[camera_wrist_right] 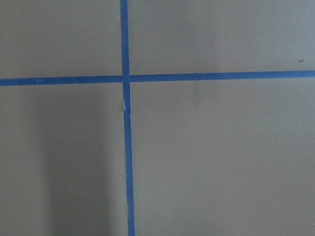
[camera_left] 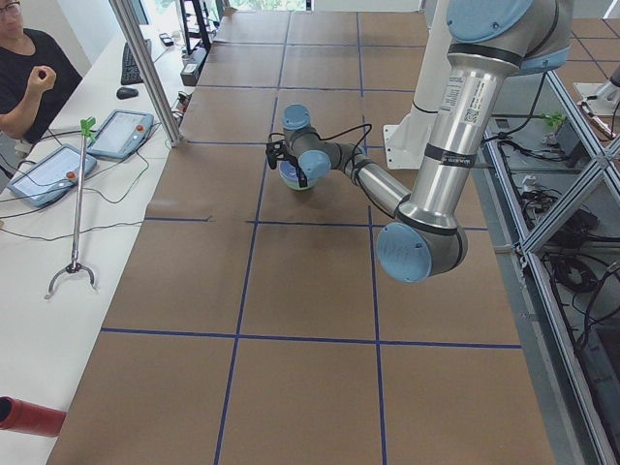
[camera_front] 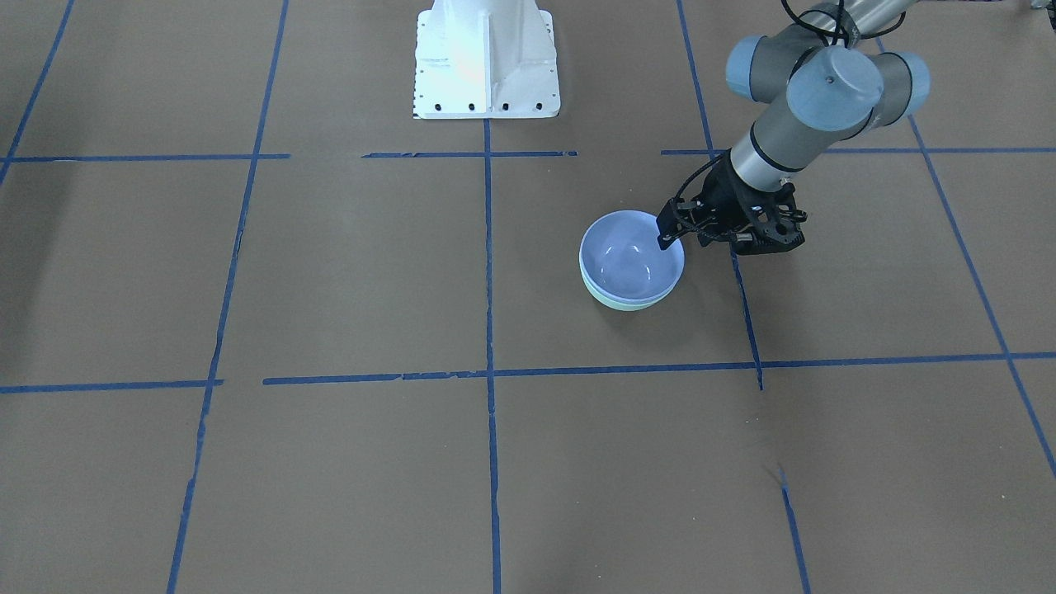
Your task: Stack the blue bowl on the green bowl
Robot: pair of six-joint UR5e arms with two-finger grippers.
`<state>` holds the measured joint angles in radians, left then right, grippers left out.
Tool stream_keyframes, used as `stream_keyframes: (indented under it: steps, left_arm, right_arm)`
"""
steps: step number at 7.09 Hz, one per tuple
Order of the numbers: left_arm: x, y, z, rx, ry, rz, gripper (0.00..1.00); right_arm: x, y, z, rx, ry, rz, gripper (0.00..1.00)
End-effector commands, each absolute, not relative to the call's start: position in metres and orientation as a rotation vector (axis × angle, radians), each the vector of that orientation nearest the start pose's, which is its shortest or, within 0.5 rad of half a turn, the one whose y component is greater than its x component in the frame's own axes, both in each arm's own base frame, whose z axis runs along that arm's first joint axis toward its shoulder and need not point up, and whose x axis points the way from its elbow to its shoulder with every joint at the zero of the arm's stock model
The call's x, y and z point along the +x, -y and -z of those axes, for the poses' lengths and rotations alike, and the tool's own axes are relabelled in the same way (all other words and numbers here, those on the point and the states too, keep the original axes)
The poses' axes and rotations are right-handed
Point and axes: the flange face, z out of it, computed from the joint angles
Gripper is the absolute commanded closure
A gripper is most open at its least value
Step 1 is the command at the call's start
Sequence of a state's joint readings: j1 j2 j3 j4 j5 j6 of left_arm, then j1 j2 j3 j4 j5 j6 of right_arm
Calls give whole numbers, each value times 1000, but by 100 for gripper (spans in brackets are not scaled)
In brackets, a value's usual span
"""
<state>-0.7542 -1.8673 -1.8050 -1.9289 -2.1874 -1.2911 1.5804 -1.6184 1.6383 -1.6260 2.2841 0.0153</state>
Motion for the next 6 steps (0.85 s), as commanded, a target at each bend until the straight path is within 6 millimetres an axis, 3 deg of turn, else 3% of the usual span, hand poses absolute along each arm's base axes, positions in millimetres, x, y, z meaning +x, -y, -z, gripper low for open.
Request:
stream_keyframes:
  steps: [1, 3, 5, 6]
  left_arm:
    - [364, 459, -331, -6, -1047, 80, 0]
    - [294, 495, -323, 171, -1039, 12, 0]
    - [214, 520, -339, 305, -925, -99, 0]
    - [172, 530, -367, 340, -838, -186, 0]
  right_arm:
    - [73, 468, -658, -35, 713, -38, 0]
    - [72, 468, -658, -36, 713, -36, 0]
    - [72, 468, -658, -36, 713, -36, 0]
    - [72, 468, -658, -36, 713, -36, 0]
